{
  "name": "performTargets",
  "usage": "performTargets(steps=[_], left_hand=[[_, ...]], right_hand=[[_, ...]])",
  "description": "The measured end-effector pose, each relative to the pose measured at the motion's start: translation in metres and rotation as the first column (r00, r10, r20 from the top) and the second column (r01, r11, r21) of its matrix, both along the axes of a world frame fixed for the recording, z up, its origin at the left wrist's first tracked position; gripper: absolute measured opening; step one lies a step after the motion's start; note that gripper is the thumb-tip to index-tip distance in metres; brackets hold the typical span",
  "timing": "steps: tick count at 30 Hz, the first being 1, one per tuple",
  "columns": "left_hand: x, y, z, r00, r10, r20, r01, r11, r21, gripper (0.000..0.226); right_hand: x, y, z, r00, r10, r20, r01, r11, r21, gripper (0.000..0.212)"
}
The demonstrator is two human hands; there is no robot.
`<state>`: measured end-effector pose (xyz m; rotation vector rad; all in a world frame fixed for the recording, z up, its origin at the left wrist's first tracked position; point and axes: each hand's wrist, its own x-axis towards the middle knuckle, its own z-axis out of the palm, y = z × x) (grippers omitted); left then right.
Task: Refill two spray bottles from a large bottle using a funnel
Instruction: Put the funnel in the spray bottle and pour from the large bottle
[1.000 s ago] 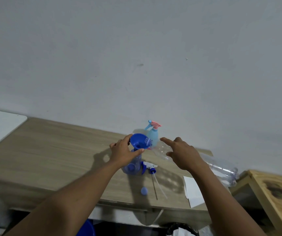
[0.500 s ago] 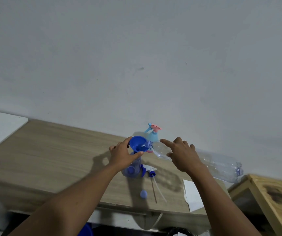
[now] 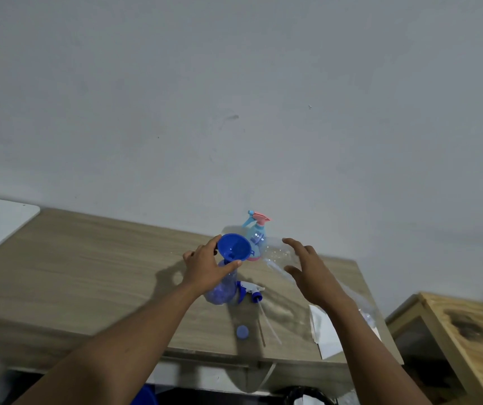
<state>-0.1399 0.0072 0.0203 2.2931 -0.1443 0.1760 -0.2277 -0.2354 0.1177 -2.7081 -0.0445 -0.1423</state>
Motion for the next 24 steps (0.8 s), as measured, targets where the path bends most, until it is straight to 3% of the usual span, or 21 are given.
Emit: performTargets(steps=[4, 12, 20, 24], left_hand=[[0.0, 0.001, 0.0, 1.0, -0.014, -0.001, 0.014, 1.0, -0.007, 0.083], [0.001, 0.003, -0.01, 1.0, -0.015, 0.02, 0.016, 1.0, -0.019, 0.073], [0.0, -0.001, -0.006, 1.0, -0.023, -0.011, 0.022, 1.0, -0.022, 0.073], [0.002, 0.0, -0.006, 0.999, -0.036, -0.029, 0.036, 0.999, -0.021, 0.074]], right_hand=[[-0.007, -0.017, -0.014, 0.977, -0.158, 0.145, 0.114, 0.955, 0.274, 0.065], [-0.022, -0.041, -0.031, 0.88, -0.429, 0.205, 0.272, 0.808, 0.523, 0.068], [-0.027, -0.043, -0.045, 0.847, -0.514, 0.134, 0.319, 0.693, 0.646, 0.061], [-0.025, -0.041, -0.049, 0.858, -0.501, 0.109, 0.304, 0.668, 0.679, 0.071]])
